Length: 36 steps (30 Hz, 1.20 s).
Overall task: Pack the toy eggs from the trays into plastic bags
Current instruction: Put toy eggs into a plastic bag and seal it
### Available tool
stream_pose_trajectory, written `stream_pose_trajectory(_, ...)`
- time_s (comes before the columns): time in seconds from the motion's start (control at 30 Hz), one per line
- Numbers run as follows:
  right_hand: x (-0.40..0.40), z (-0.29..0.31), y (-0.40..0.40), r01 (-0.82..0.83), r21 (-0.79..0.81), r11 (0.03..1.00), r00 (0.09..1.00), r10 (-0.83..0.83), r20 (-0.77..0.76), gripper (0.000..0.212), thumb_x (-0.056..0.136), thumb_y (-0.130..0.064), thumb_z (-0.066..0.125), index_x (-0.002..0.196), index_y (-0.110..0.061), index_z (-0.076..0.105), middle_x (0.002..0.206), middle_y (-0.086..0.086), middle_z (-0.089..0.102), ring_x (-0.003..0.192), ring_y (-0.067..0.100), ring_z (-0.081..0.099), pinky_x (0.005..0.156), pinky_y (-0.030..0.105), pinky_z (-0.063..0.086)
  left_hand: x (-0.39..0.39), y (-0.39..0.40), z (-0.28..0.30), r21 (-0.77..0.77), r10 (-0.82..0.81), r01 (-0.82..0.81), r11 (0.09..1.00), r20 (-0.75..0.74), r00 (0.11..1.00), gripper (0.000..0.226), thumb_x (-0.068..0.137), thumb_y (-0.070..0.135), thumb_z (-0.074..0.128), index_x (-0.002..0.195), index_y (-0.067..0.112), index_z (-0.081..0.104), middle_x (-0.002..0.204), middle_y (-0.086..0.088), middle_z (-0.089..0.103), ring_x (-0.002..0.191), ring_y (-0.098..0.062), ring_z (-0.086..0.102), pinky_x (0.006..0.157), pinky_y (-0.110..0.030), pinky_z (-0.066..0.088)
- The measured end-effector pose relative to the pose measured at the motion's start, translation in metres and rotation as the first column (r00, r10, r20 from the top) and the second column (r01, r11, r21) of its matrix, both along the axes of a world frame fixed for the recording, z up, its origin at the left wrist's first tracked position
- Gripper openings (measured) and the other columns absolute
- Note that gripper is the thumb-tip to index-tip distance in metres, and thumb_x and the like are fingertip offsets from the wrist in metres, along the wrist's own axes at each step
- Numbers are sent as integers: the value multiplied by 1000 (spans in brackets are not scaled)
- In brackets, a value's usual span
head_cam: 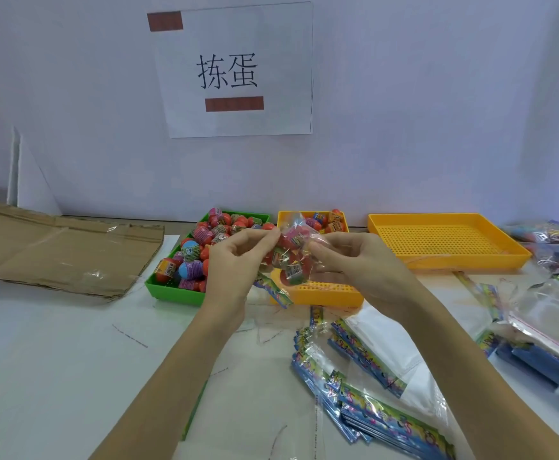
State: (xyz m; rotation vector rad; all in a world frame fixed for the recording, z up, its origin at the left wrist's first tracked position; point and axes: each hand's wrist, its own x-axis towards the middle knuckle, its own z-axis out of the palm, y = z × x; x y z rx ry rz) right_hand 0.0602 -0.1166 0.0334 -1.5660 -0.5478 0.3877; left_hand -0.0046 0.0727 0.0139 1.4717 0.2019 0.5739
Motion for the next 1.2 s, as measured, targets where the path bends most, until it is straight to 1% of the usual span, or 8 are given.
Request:
stream_pose_trajectory(0.1, 1, -1, 1, 14, 13, 1000, 1000, -14, -14, 40, 84, -40, 77, 114, -14, 76, 106, 4, 79, 98, 19, 77, 84, 31, 63, 1, 1, 0, 93, 40, -42, 995, 23, 999, 10, 95, 23, 76, 91, 15, 82, 87, -5, 79, 82, -18, 74, 72, -29, 61)
stream_pose_trajectory(0.33, 1, -2, 3, 7, 94, 996, 995, 2, -95, 46, 81, -43, 75, 118, -16, 75, 100, 0, 79, 89, 11, 75, 79, 23, 58, 2, -5, -3, 24, 73, -73, 997, -14, 997, 11, 98, 19, 71, 94, 12, 79, 94, -15, 77, 97, -41, 72, 92, -55, 59)
stream_pose_trajectory(0.47, 1, -4, 4, 38, 101, 994, 996, -29, -89, 42, 83, -45, 75, 115, -17, 79, 103, 0, 80, 93, 12, 75, 79, 23, 59, 5, 2, -1, 40, -15, 17, 999, -64, 998, 16, 103, 16, 60, 105, 12, 76, 93, -5, 77, 82, -23, 72, 76, -40, 59)
stream_pose_trajectory(0.6, -3, -6, 8, 33, 72, 997, 997, -28, -72, 30, 94, -46, 65, 106, -24, 82, 106, 4, 79, 98, 17, 75, 81, 28, 61, 4, 2, -1, -18, -88, 87, 996, -64, 994, 31, 102, 40, 63, 99, 15, 80, 92, -5, 78, 79, -17, 72, 66, -27, 57)
stream_pose_trajectory(0.87, -18, -9, 28, 251, 98, 963, 968, -252, -8, 49, 107, -47, 45, 81, -24, 81, 85, -4, 79, 76, 7, 75, 58, 18, 55, 5, -6, -5, -142, 53, -44, 989, 62, 997, 22, 90, 31, 77, 88, 9, 78, 81, -9, 72, 79, -21, 65, 82, -38, 58)
stream_pose_trajectory(1.03, -18, -13, 32, 349, 124, 929, 925, -363, 112, 61, 103, -53, 47, 82, -2, 74, 79, 6, 78, 77, 17, 77, 65, 34, 64, 0, -10, -5, 201, 125, -165, 966, 199, 972, 26, 98, 40, 67, 86, 16, 69, 77, -6, 67, 72, -18, 61, 70, -35, 54)
stream_pose_trajectory(1.1, -19, -13, 32, 373, 137, 918, 910, -390, 138, 60, 102, -54, 48, 79, -5, 75, 77, 3, 78, 75, 16, 77, 63, 32, 64, -1, -11, -5, 223, 119, -165, 961, 206, 971, 29, 97, 45, 64, 87, 18, 66, 78, -7, 65, 74, -25, 62, 71, -37, 54)
stream_pose_trajectory(1.2, -19, -13, 33, 362, 155, 919, 916, -382, 124, 61, 101, -56, 45, 78, -9, 76, 71, -2, 76, 70, 10, 75, 60, 28, 62, -1, -13, -5, 238, 128, -177, 955, 207, 970, 24, 100, 42, 63, 90, 20, 65, 77, 0, 64, 71, -12, 59, 67, -26, 52)
